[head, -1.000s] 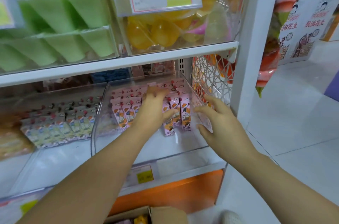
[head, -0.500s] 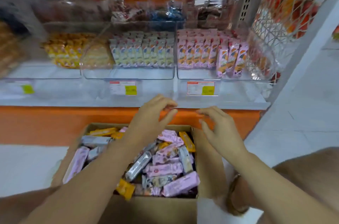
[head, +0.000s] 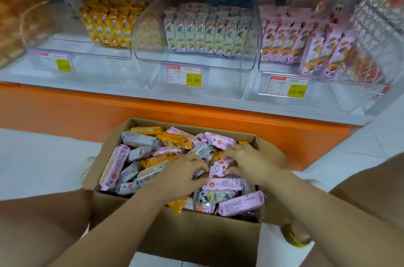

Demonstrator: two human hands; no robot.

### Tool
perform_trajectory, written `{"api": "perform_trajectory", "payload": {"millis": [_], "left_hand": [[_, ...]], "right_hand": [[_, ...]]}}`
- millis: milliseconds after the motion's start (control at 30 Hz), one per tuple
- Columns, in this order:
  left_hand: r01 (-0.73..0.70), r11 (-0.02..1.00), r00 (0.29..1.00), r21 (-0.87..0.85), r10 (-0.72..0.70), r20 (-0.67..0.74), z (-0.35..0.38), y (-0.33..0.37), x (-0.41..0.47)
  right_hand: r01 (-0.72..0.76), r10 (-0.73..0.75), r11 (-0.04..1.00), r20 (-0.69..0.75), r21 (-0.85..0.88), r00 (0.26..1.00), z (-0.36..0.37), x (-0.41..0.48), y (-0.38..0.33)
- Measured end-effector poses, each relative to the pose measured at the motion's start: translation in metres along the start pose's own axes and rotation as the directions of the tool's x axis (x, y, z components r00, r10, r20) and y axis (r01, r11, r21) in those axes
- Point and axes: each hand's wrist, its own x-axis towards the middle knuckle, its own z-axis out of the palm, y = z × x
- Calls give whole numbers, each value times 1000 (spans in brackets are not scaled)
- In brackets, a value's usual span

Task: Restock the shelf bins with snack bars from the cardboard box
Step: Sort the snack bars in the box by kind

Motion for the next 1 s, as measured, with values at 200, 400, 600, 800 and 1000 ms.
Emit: {"api": "perform_trajectory", "payload": {"millis": [200,400,600,800,1000], "left_hand": [[-20,962,997,271,-1,76,3,7,0],[21,990,997,140,-31,64,-2,16,5],[147,874,978,-463,-197,-62,-45,23,8],[31,706,990,-707,-117,-73,-80,45,5],[0,712,995,-702,-72,-72,-83,43,1]], "right_hand": [[45,-47,998,-32,-42,998,3,-7,2],[55,-3,945,-158,322,987,-10,-17,8],[102,87,834,-312,542,946,-45,-31,10],[169,36,807,-334,566,942,-59,-45,-8],[162,20,843,-332,512,943,-51,-40,-25]]}}
